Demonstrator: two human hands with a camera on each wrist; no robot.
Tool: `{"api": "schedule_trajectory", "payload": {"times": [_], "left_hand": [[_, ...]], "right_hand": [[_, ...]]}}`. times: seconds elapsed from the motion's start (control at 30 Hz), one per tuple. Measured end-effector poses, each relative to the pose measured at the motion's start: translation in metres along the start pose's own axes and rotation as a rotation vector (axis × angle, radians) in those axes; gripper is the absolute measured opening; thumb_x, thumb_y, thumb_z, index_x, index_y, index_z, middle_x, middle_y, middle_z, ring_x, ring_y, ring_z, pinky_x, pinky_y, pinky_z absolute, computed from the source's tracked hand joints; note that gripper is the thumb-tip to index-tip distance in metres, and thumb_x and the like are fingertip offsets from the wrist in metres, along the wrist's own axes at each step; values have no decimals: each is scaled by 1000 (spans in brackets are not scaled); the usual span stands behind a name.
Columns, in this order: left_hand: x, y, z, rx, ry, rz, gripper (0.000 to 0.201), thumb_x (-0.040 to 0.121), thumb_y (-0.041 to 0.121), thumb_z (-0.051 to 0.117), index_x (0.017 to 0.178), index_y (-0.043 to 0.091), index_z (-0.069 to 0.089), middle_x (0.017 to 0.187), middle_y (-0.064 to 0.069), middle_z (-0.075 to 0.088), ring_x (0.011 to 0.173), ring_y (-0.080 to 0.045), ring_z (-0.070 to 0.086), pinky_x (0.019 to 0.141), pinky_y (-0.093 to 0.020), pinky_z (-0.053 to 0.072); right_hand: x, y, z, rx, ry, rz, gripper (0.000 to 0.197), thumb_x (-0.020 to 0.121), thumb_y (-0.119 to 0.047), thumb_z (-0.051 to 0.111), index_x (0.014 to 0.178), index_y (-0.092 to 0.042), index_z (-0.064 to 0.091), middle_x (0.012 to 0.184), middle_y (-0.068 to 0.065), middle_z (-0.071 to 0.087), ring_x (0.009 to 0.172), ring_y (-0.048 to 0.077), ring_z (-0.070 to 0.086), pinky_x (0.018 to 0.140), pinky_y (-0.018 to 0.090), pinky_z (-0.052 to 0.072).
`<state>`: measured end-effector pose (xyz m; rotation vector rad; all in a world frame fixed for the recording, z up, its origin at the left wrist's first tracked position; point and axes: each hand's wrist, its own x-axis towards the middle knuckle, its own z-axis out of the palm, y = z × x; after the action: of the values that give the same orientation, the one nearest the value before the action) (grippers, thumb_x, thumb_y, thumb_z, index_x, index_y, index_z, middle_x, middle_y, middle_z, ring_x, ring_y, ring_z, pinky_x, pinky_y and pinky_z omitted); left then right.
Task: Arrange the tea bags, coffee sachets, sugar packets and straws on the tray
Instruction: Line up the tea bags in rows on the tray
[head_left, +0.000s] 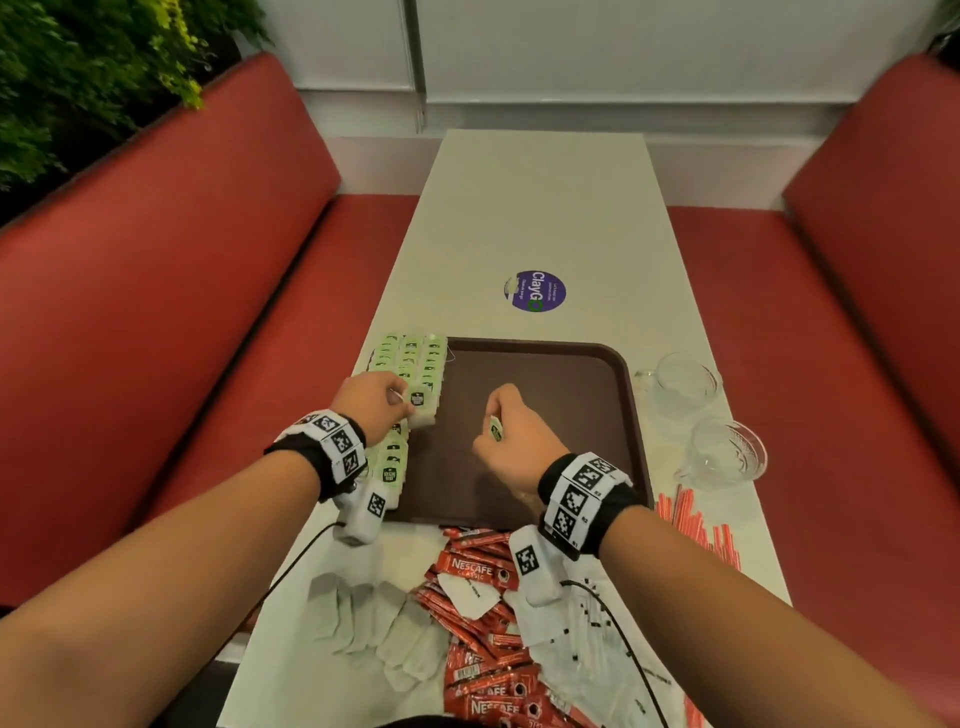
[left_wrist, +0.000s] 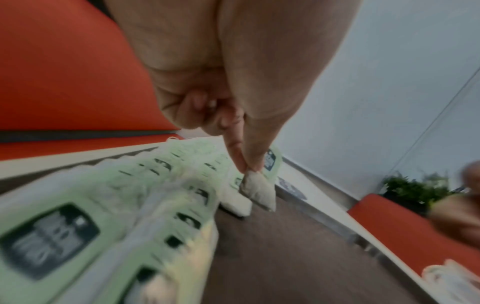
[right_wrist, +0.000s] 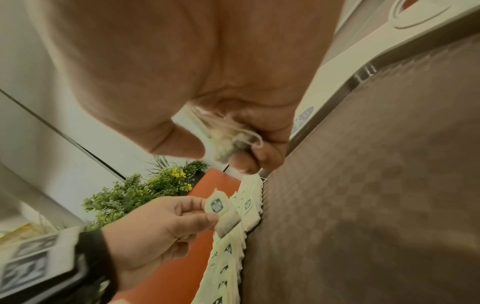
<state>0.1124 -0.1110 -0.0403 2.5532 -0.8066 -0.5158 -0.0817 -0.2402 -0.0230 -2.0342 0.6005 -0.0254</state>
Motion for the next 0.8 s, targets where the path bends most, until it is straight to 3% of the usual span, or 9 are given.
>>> {"api": "schedule_trajectory", "payload": {"times": [0.07, 0.13, 0.27, 0.43, 0.57, 0.73, 0.8], "left_hand": [[20, -8, 2, -20, -16, -90, 25, 79, 26, 80, 95, 28, 62, 91, 1, 71, 79, -16, 66, 67, -27, 51], [37, -10, 7, -40, -27, -126, 32, 74, 25, 84, 92, 30, 58, 96, -2, 70, 82, -20, 67, 72, -32, 56], [56, -5, 16, 28, -54, -119, 40, 73, 30, 86, 102, 25, 58, 109, -1, 64, 92, -20, 60, 75, -29, 49], [67, -4, 20, 120, -160, -120, 50, 74, 29, 87, 116, 19, 60, 120, -5, 62, 110, -25, 59, 92, -35, 51], [64, 4, 12, 215, -139, -82, 50, 78, 30, 84, 117, 14, 58, 115, -8, 64, 106, -28, 61, 84, -35, 51], [60, 23, 24, 289, -118, -8, 58, 84, 51, 71, 122, 12, 52, 113, -7, 63, 99, -27, 61, 73, -34, 47], [58, 30, 33, 324, -136, -24, 61, 83, 52, 72, 122, 10, 51, 106, -7, 60, 93, -27, 59, 70, -33, 45]], "right_hand": [[1, -1, 8, 44, 68, 39, 22, 89, -12, 54, 102, -17, 37, 90, 12, 58, 60, 19, 51, 50, 29, 39], [3, 0, 15, 36, 132, 52, 16, 88, -9, 51, 95, -17, 39, 89, 10, 53, 65, 20, 49, 55, 31, 38], [4, 1, 22, -89, 149, 59, 15, 89, -12, 51, 80, -19, 43, 89, 3, 51, 73, 19, 49, 61, 28, 34], [-2, 4, 22, -167, 109, 47, 11, 92, -16, 55, 81, -17, 52, 89, 0, 58, 76, 14, 54, 67, 29, 42], [-2, 3, 18, -98, 82, 92, 4, 90, -17, 57, 89, -21, 58, 85, -1, 65, 76, 20, 63, 70, 37, 53], [4, 7, 5, -130, 83, 42, 11, 91, -18, 60, 100, -23, 63, 91, -7, 66, 81, 9, 63, 68, 22, 51], [6, 11, -1, -150, 83, 16, 10, 92, -19, 62, 100, -24, 65, 92, -8, 67, 81, 6, 62, 66, 16, 47]]}}
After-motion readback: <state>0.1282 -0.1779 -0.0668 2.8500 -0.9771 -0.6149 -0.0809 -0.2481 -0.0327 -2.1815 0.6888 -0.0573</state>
